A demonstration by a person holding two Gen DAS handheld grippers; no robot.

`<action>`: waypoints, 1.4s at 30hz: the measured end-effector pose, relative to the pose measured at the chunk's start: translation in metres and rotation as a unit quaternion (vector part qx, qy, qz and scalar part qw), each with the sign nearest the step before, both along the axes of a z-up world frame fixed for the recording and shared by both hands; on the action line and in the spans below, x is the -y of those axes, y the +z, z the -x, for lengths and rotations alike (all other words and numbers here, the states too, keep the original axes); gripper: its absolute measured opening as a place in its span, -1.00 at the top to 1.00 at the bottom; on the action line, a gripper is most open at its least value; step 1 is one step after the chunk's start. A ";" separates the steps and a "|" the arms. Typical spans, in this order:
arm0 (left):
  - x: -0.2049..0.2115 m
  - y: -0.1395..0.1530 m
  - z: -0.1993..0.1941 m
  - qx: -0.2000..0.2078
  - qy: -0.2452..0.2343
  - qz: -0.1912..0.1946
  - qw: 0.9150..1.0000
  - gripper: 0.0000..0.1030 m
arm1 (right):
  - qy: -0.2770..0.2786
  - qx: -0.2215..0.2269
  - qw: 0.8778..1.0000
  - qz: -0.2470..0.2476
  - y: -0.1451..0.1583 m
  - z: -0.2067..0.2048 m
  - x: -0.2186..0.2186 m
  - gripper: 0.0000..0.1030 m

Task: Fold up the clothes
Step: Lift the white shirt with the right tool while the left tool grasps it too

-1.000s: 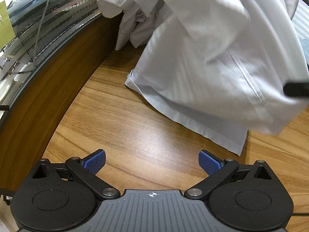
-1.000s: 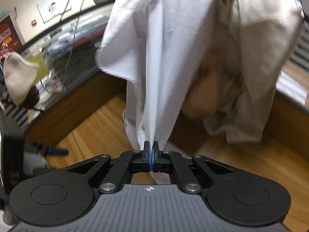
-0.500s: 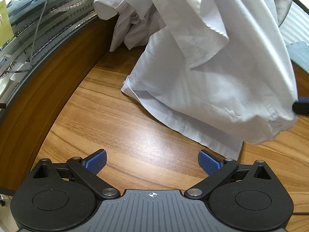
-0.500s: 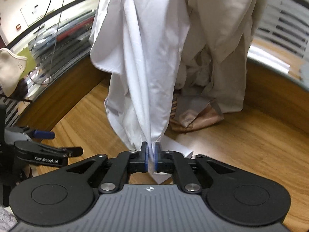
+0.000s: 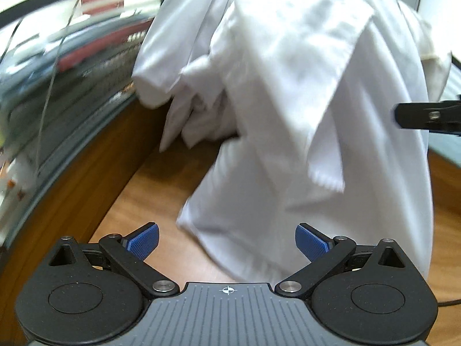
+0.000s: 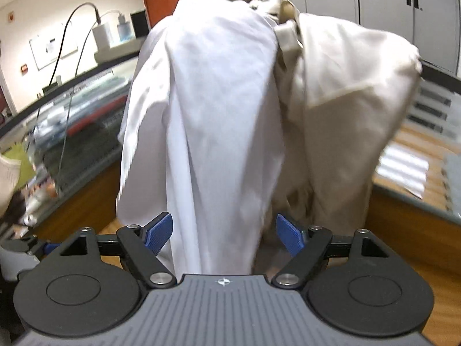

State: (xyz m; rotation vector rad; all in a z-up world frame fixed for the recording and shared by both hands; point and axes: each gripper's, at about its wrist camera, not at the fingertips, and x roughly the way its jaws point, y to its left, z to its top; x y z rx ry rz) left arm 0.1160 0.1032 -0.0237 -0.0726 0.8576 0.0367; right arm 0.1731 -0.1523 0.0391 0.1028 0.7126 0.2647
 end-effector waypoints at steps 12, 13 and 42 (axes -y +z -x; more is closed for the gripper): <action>0.023 0.037 -0.049 0.066 -0.011 0.047 0.997 0.32 | 0.035 -0.020 0.999 -0.014 0.001 -0.056 -0.011 0.96; 0.024 0.036 -0.052 0.067 -0.011 0.044 0.997 0.61 | 0.041 -0.019 0.999 -0.014 0.000 -0.053 -0.013 0.96; -0.011 -0.010 0.016 -0.009 -0.016 0.021 1.000 0.63 | 0.058 -0.045 0.995 -0.074 -0.027 0.064 -0.046 0.85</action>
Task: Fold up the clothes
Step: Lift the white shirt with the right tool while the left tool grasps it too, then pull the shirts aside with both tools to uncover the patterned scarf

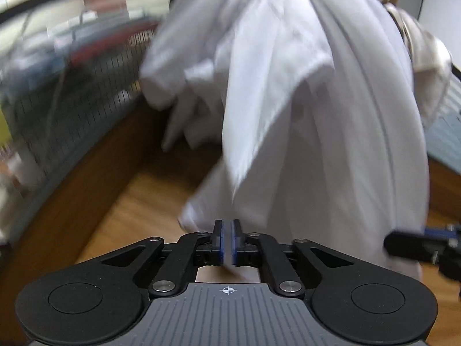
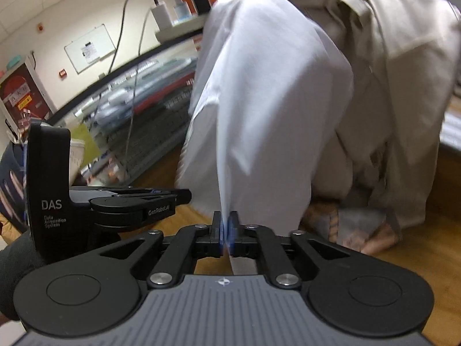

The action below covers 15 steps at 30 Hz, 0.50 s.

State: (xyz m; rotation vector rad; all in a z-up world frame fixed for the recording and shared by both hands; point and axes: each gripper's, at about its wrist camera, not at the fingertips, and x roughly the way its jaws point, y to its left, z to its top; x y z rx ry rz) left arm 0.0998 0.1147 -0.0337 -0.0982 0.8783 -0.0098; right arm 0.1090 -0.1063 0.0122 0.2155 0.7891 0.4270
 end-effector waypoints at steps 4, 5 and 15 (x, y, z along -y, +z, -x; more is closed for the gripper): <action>0.013 -0.017 0.024 -0.011 -0.036 0.024 0.999 0.06 | -0.032 -0.025 0.999 0.025 -0.021 0.019 0.027 0.73; 0.017 -0.019 0.027 -0.011 -0.044 0.032 0.998 0.04 | -0.046 -0.036 0.998 0.029 -0.028 0.022 0.037 0.70; 0.077 -0.020 0.039 0.011 -0.164 0.056 0.985 -0.19 | -0.134 -0.090 0.986 0.046 -0.085 0.010 0.100 0.30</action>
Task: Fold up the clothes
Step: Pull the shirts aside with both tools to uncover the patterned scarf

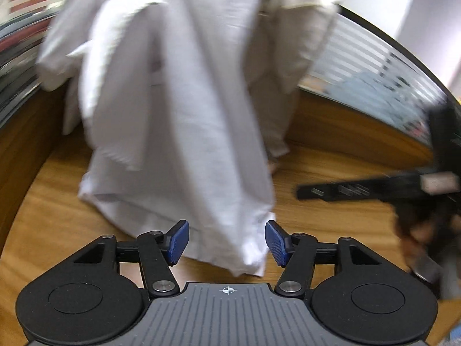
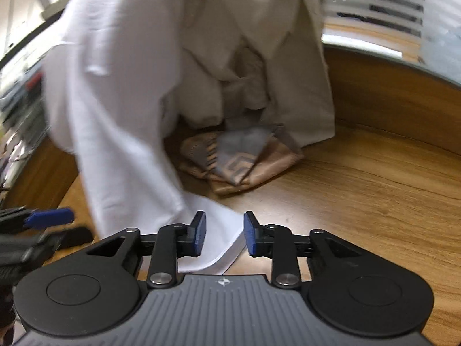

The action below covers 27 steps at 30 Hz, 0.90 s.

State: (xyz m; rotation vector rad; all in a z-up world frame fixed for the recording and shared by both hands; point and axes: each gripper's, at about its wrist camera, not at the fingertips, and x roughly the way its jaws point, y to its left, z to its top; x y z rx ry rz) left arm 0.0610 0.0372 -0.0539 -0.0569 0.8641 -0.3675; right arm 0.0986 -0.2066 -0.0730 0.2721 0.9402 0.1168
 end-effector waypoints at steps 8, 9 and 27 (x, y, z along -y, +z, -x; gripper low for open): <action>0.027 -0.039 -0.041 -0.029 0.030 -0.072 0.997 0.47 | -0.003 0.001 1.000 0.002 -0.031 -0.056 0.005 -0.01; 0.026 -0.045 -0.049 -0.039 0.043 -0.084 0.995 0.66 | 0.001 0.000 1.000 0.004 -0.035 -0.064 0.004 -0.01; -0.078 -0.059 -0.086 -0.050 0.178 -0.116 0.976 0.83 | 0.081 -0.036 0.996 0.032 -0.078 -0.114 -0.021 0.97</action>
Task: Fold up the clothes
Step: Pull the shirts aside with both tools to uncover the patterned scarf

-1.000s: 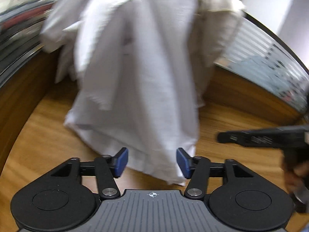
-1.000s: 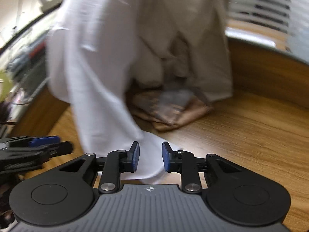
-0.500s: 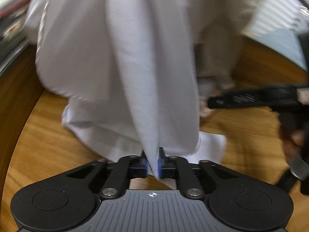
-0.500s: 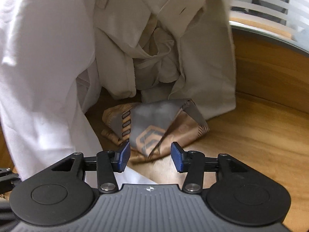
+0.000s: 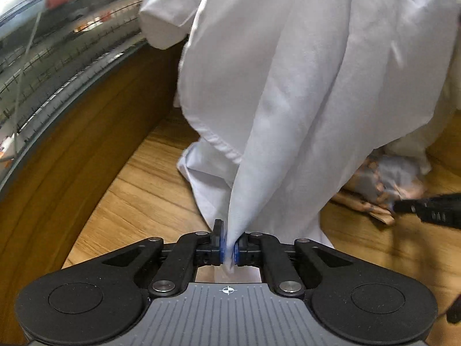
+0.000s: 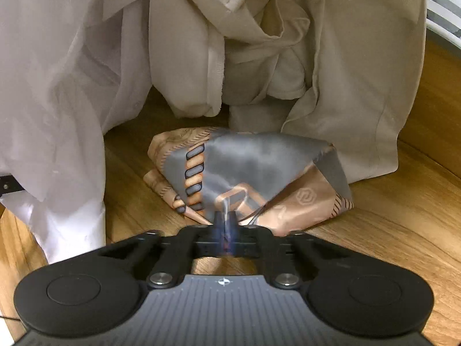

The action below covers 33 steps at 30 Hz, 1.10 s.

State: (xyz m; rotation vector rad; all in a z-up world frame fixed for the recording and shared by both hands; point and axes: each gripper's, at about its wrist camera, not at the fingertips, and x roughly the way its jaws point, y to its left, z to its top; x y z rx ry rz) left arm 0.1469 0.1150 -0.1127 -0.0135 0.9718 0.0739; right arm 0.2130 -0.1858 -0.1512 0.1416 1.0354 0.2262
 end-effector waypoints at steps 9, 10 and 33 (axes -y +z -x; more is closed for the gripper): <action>0.025 0.015 0.037 0.006 -0.072 0.037 0.997 0.27 | -0.032 0.020 0.999 -0.023 0.052 0.068 0.038 0.97; 0.031 0.016 0.041 0.006 -0.082 0.039 0.996 0.22 | -0.037 0.019 0.999 -0.029 0.059 0.084 0.047 0.97; 0.202 0.034 0.158 -0.015 -0.257 0.066 0.964 0.03 | -0.060 0.019 0.998 -0.029 0.123 0.248 0.160 0.97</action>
